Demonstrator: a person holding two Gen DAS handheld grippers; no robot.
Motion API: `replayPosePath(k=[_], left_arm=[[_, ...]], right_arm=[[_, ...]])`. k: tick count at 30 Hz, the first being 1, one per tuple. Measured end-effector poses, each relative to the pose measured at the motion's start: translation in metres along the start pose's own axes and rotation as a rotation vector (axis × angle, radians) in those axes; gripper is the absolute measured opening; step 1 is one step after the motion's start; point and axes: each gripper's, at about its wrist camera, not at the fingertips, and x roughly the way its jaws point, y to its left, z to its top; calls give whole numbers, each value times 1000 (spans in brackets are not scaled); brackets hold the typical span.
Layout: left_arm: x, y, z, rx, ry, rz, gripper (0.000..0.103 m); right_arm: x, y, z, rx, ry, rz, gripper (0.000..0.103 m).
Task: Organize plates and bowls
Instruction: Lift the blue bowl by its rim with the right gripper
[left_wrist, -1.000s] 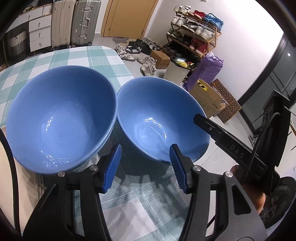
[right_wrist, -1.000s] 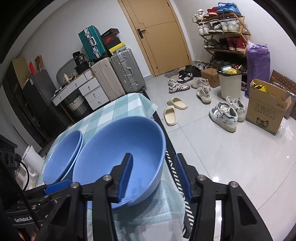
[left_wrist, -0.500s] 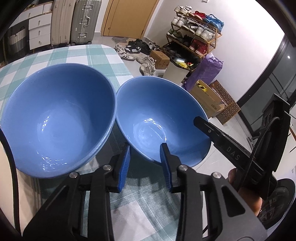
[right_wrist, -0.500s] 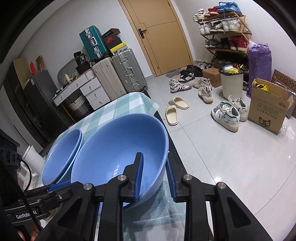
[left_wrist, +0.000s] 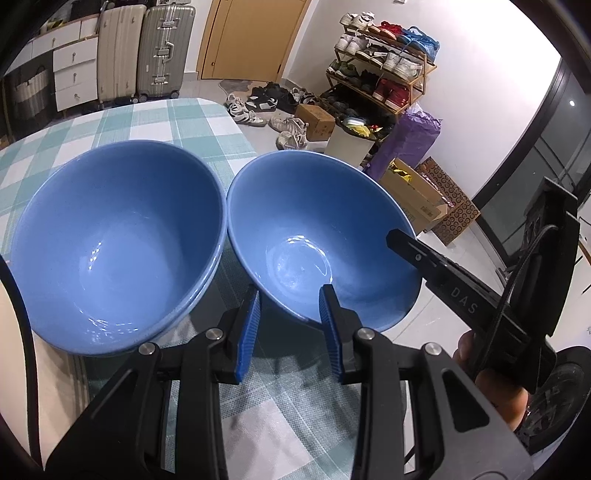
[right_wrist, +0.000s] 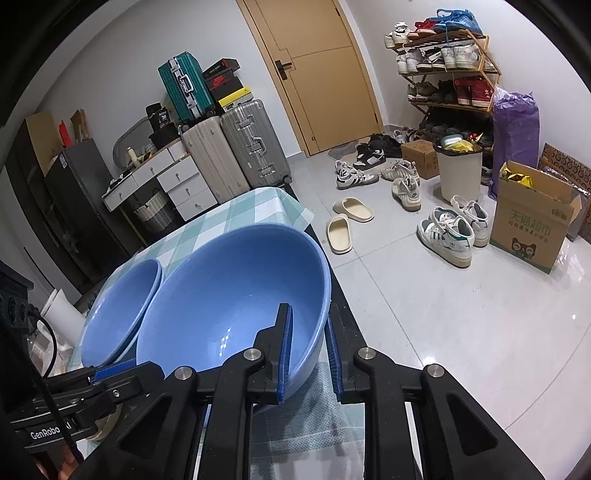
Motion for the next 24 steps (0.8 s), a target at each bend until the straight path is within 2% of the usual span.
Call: replayPosePath(k=[12, 24], left_arm=[[-5, -1, -1, 9, -6, -11, 29], [-28, -13, 1, 42, -50, -12, 29]], right_arm=[[-19, 11, 1, -11, -34, -8, 19], [-43, 17, 4, -24, -79, -1, 19]])
